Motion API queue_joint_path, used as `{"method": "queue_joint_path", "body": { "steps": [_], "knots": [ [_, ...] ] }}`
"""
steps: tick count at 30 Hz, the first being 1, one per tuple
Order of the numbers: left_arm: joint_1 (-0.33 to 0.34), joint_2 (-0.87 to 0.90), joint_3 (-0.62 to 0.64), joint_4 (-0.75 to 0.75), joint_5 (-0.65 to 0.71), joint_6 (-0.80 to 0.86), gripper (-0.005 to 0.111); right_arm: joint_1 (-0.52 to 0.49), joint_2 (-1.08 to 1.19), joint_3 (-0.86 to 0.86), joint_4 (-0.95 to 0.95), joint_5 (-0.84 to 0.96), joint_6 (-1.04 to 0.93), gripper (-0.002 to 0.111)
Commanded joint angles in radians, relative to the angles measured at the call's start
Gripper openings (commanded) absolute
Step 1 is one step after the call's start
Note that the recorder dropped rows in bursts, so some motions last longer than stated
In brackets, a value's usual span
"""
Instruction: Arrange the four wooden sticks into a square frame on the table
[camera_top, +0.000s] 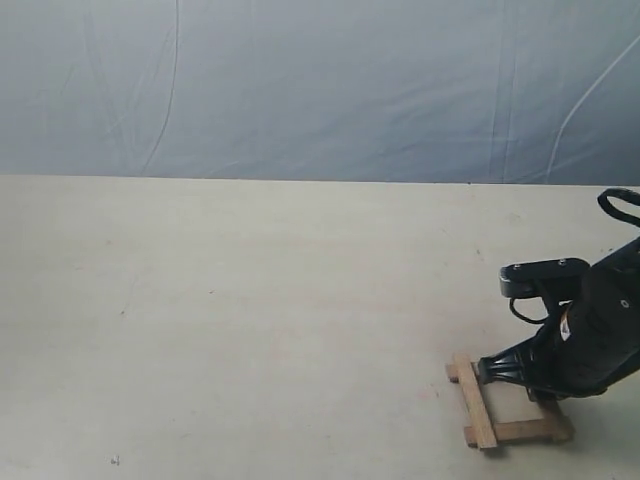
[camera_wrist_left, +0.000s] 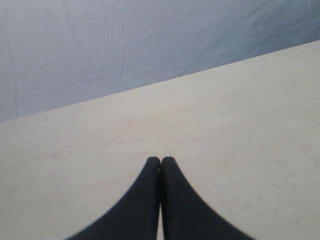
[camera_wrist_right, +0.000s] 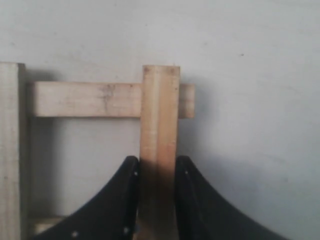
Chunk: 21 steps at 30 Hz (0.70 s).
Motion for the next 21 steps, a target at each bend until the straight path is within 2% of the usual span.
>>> {"method": "queue_joint_path", "body": {
  "steps": [1, 8, 15, 21],
  "knots": [
    [0.004, -0.006, 0.002, 0.002, 0.004, -0.001, 0.000, -0.006, 0.014, 0.001, 0.001, -0.044, -0.025, -0.001],
    [0.004, -0.006, 0.002, 0.002, 0.004, -0.001, 0.000, 0.018, 0.014, -0.103, 0.119, 0.042, -0.029, -0.001],
    [0.004, -0.006, 0.002, 0.002, 0.004, -0.001, 0.000, 0.163, 0.066, -0.346, 0.304, 0.135, -0.029, -0.001],
    [0.004, -0.006, 0.002, 0.002, 0.004, -0.001, 0.000, 0.280, 0.234, -0.589, 0.304, 0.275, 0.032, -0.001]
  ]
}}
